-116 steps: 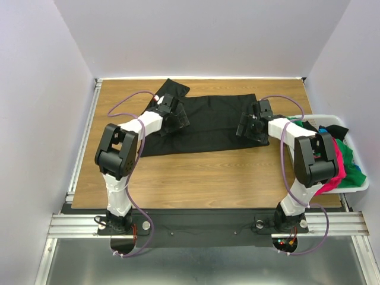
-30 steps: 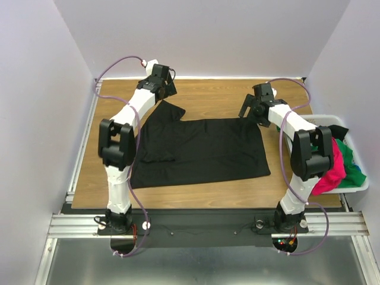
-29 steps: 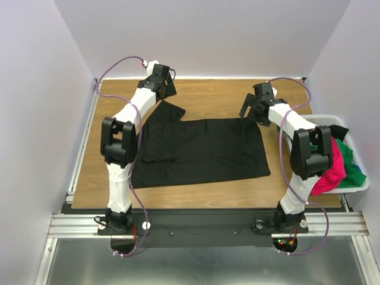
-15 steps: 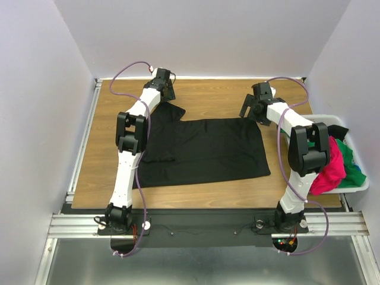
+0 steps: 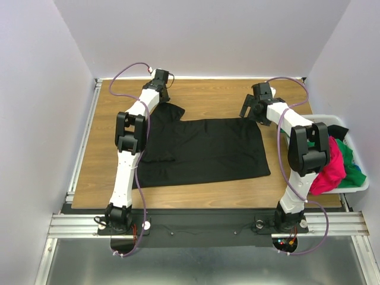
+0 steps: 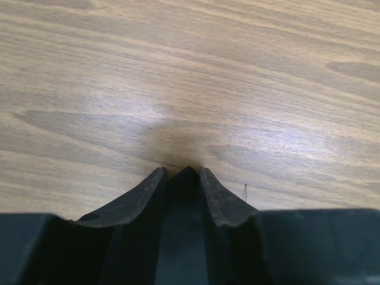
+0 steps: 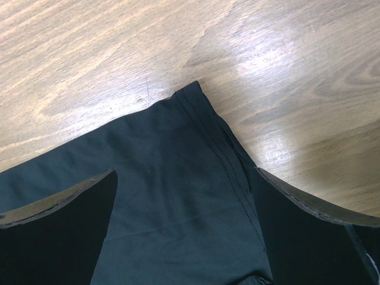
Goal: Fold and stack the t-shirts
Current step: Fold the tshirt
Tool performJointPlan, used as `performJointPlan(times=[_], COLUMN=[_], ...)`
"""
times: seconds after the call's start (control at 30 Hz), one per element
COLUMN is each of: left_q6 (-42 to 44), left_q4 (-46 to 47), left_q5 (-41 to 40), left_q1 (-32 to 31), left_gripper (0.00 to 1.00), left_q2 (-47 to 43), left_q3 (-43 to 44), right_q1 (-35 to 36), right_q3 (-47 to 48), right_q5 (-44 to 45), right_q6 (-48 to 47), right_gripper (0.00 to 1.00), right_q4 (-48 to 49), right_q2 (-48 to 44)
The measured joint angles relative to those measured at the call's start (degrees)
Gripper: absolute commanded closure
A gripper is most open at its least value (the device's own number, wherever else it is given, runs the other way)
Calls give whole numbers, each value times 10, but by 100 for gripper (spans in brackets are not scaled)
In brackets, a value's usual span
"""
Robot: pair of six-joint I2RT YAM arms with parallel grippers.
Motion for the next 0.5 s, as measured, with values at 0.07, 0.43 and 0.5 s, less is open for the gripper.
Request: performJointPlan(times=[0.07, 0.43, 0.5], left_q6=[0, 14, 17], left_q4=[4, 24, 31], left_q5=[1, 15, 18], left_q1=[0, 3, 2], left_gripper=[81, 100, 100], left_q2=[-1, -11, -19], left_q3=[-3, -22, -37], right_q1=[0, 0, 0], right_q3=[0, 11, 14], right_q5=[2, 20, 21], right_q6=[0, -5, -5], right_gripper=[0, 2, 4], right_q4=[0, 0, -1], right_q2=[0, 33, 43])
